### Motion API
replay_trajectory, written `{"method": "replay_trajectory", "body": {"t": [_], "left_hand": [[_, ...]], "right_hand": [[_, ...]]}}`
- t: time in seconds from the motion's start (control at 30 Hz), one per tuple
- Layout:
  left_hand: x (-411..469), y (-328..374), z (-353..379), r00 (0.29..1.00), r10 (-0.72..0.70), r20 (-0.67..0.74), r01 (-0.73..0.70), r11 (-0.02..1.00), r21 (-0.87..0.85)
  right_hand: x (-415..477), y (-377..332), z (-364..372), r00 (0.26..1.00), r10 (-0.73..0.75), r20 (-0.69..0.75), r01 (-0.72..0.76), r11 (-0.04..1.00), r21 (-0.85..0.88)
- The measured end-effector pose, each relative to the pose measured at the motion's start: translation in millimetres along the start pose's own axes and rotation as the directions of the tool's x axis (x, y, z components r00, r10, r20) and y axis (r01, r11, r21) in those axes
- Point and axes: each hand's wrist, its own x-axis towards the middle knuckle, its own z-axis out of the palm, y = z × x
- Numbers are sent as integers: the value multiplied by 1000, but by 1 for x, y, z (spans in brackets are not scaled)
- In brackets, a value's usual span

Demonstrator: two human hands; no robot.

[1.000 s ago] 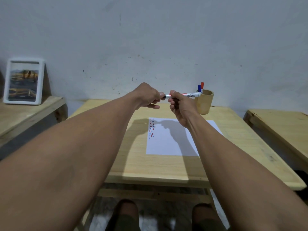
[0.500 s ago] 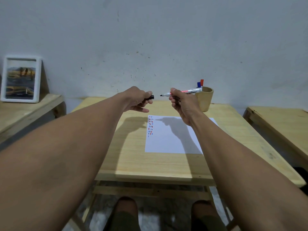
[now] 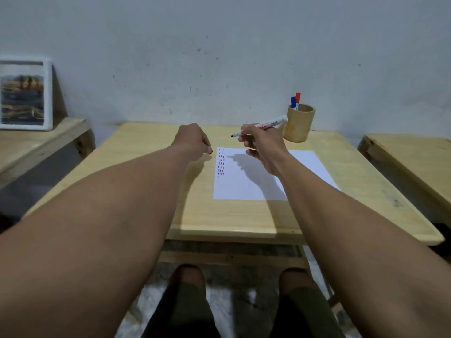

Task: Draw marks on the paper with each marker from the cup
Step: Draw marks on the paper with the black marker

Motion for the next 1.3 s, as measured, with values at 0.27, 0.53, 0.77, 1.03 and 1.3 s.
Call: {"method": "replay_trajectory", "body": {"t": [0.27,0.53,0.77,1.03,1.3], "left_hand": [[-10,-12,22,999,34,-11,-33,996,78],[-44,-24,24,995,57,-83,-42,984,173],[-81,-24,32,990,109,-89,-90,977,193],[-93,-28,28,987,151,60,-162,951,265],[-87,-34,32,978,183,103,-208,920,331]], "right_hand": [[-6,20,9,999,-36,0,35,983,-182],[-19,31,23,999,-46,24,50,963,-264],[-28,43,35,996,-78,-35,55,896,-441],[-41,50,40,982,-178,-57,116,820,-560],[-44,49,40,977,-206,-53,129,774,-619]]}}
